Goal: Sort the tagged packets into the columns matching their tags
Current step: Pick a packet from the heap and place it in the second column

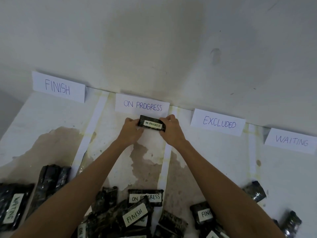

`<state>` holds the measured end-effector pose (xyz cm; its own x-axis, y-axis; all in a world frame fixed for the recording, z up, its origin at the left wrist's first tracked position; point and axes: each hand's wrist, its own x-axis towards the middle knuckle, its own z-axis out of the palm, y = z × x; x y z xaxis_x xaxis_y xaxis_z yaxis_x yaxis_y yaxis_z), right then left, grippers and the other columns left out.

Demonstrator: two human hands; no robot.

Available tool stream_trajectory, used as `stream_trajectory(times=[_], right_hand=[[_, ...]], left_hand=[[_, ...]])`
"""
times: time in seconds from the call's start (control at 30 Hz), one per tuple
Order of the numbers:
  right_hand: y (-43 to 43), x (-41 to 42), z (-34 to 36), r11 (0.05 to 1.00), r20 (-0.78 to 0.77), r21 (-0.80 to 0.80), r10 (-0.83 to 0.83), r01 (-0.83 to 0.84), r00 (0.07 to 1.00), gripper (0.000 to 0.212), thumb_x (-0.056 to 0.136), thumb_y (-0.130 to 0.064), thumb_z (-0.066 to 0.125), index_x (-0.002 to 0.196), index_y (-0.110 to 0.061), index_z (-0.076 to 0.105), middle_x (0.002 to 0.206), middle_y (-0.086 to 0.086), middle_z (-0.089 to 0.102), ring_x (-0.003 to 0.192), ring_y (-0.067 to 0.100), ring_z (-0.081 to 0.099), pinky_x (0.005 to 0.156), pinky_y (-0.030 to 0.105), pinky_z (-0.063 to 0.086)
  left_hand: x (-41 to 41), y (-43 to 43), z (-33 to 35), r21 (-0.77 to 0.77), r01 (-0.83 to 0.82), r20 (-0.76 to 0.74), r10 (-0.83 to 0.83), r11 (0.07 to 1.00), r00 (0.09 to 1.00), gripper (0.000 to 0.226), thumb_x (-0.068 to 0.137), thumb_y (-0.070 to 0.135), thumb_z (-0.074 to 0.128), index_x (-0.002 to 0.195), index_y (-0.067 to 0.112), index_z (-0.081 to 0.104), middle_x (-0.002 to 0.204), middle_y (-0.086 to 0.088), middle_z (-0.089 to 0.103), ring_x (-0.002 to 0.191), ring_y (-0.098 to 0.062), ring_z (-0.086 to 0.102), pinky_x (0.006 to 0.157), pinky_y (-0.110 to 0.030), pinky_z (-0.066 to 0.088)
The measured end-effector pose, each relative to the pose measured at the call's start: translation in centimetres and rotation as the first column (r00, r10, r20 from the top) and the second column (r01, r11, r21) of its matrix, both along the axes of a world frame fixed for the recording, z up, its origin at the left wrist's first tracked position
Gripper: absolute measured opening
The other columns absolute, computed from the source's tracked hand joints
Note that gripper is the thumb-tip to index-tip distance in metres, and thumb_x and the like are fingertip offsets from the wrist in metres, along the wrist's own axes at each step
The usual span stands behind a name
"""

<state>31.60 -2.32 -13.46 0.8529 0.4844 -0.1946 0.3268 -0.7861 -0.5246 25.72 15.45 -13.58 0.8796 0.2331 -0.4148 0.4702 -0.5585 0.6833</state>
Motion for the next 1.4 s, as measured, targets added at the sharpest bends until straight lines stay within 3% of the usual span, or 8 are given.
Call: stream_trajectory(times=[0.17,0.33,0.53,0.67,0.97,1.1,1.23,1.4], right_hand=[[-0.5,-1.0,0.8,0.999,-0.044,-0.05,-0.018,0.016,0.999,0.059,0.084,-0.013,0.063,0.139,-0.013,0.041,0.132,0.014,0.034,0.116,0.03,0.04,0.097,0.041,0.044],[-2.2,-5.7,1.9,0.996,-0.037,-0.089,0.001,-0.005,0.999,0.058,0.082,-0.013,0.062,0.136,-0.014,0.043,0.136,0.012,0.031,0.118,0.031,0.039,0.096,0.043,0.043],[-4.9,-14.4,2.7,0.907,-0.295,-0.083,0.374,-0.413,0.879,0.059,0.078,-0.023,0.066,0.134,-0.022,0.047,0.125,0.006,0.042,0.11,0.025,0.046,0.088,0.04,0.047],[-5.6,-18.0,2.8,0.794,-0.221,-0.237,0.517,-0.56,0.827,0.066,0.077,-0.026,0.071,0.137,-0.024,0.043,0.127,0.004,0.042,0.11,0.023,0.042,0.089,0.039,0.046],[-4.2,-19.2,3.6,0.786,-0.053,-0.396,0.496,-0.475,0.867,0.062,0.075,-0.018,0.069,0.131,-0.012,0.043,0.123,0.01,0.044,0.107,0.028,0.043,0.087,0.038,0.046],[-2.9,-17.3,4.3,0.832,0.054,-0.422,0.419,-0.36,0.906,0.056,0.078,-0.017,0.066,0.129,-0.016,0.045,0.124,0.01,0.045,0.106,0.029,0.043,0.085,0.037,0.041],[0.1,-14.4,5.3,0.881,0.061,-0.371,0.337,-0.293,0.939,0.059,0.081,-0.019,0.065,0.135,-0.017,0.041,0.128,0.01,0.042,0.11,0.032,0.042,0.088,0.04,0.039],[6.5,-10.4,5.1,0.924,0.05,-0.301,0.262,-0.235,0.964,0.06,0.084,-0.023,0.065,0.138,-0.018,0.04,0.13,0.01,0.042,0.116,0.032,0.041,0.092,0.043,0.038]], left_hand=[[-1.4,0.1,1.4,0.066,0.008,-0.061,-0.004,0.998,0.998,0.055,0.09,0.019,0.056,0.14,0.006,0.036,0.131,-0.017,0.037,0.108,-0.034,0.053,0.101,-0.036,0.04],[-6.2,-0.6,2.9,0.08,0.07,-0.019,-0.069,0.994,0.997,0.043,0.091,0.019,0.055,0.132,0.012,0.049,0.122,-0.014,0.048,0.106,-0.029,0.055,0.094,-0.035,0.044],[-14.1,-2.4,3.5,0.188,0.151,-0.044,-0.145,0.971,0.988,0.038,0.088,0.021,0.056,0.126,0.018,0.057,0.115,-0.009,0.056,0.103,-0.027,0.056,0.091,-0.039,0.048],[-18.3,-3.5,3.7,0.186,0.152,-0.023,-0.15,0.971,0.988,0.036,0.088,0.02,0.056,0.124,0.017,0.058,0.115,-0.009,0.057,0.104,-0.026,0.055,0.091,-0.039,0.047],[-21.1,-2.5,4.8,0.154,0.104,0.018,-0.108,0.983,0.994,0.037,0.088,0.017,0.056,0.125,0.015,0.056,0.114,-0.007,0.058,0.102,-0.022,0.055,0.09,-0.032,0.044],[-19.8,0.4,5.6,0.175,0.049,0.056,-0.06,0.983,0.997,0.039,0.088,0.016,0.057,0.127,0.015,0.055,0.123,-0.009,0.055,0.114,-0.025,0.051,0.099,-0.037,0.041],[-17.2,3.9,6.1,0.182,0.044,0.033,-0.051,0.982,0.998,0.042,0.09,0.018,0.055,0.132,0.016,0.049,0.135,-0.009,0.046,0.128,-0.029,0.04,0.105,-0.044,0.037],[-13.3,7.5,6.0,0.211,0.07,0.015,-0.075,0.975,0.997,0.049,0.09,0.017,0.053,0.138,0.013,0.041,0.144,-0.009,0.038,0.134,-0.03,0.031,0.106,-0.042,0.032]])
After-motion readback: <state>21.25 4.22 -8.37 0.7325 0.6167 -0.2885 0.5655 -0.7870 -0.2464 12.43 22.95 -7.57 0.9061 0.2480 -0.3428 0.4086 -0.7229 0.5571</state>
